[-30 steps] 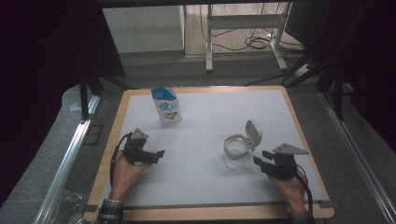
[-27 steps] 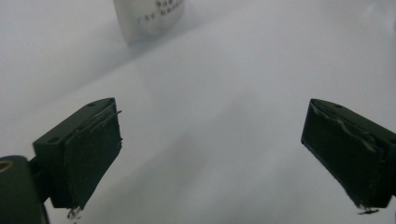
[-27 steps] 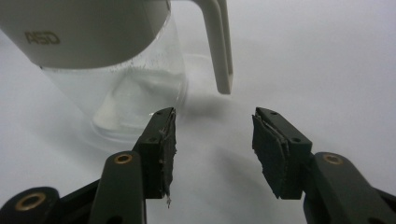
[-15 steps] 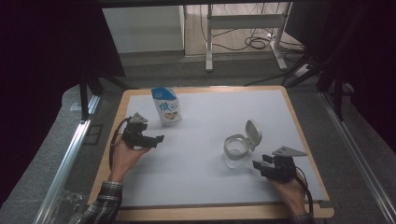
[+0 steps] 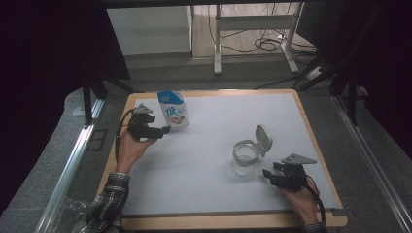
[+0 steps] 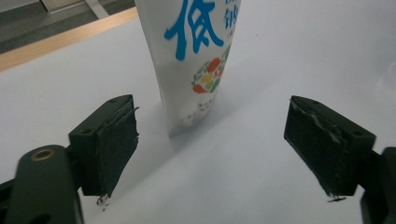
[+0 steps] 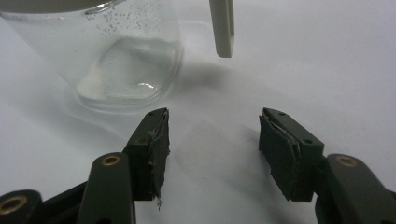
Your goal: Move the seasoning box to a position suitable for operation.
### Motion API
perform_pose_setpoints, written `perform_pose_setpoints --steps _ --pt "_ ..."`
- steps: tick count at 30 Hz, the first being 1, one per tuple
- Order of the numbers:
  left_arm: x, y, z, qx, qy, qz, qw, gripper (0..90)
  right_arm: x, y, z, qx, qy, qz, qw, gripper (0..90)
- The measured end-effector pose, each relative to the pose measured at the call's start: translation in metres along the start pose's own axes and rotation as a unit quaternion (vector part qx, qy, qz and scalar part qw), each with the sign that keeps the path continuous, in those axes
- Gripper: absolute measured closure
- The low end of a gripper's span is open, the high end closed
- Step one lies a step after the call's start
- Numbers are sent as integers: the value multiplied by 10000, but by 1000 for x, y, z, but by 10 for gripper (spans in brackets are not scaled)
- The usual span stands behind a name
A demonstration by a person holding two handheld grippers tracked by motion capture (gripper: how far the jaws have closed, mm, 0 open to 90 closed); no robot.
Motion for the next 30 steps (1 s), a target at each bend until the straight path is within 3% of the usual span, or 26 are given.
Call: perform_pose_setpoints --steps 12,20,30 --pt "11 9 -21 -28 136 8 9999 310 2 1 1 40 -128 29 9999 396" --pt "19 14 -31 -44 174 -33 9998 393 7 3 2 87 -462 256 9986 375" --pt "25 19 -40 -61 297 86 9995 494 7 3 2 87 -471 266 9985 374"
Point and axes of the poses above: each handheld gripper's, and its own axes: y roughly forward along the jaws, z roughly out of its underside, x roughly to its left, the point moved 8 cm from there along y, roughly forward along the jaws, and after that the axes turned 6 degrees about z, right-handed, at the moved point
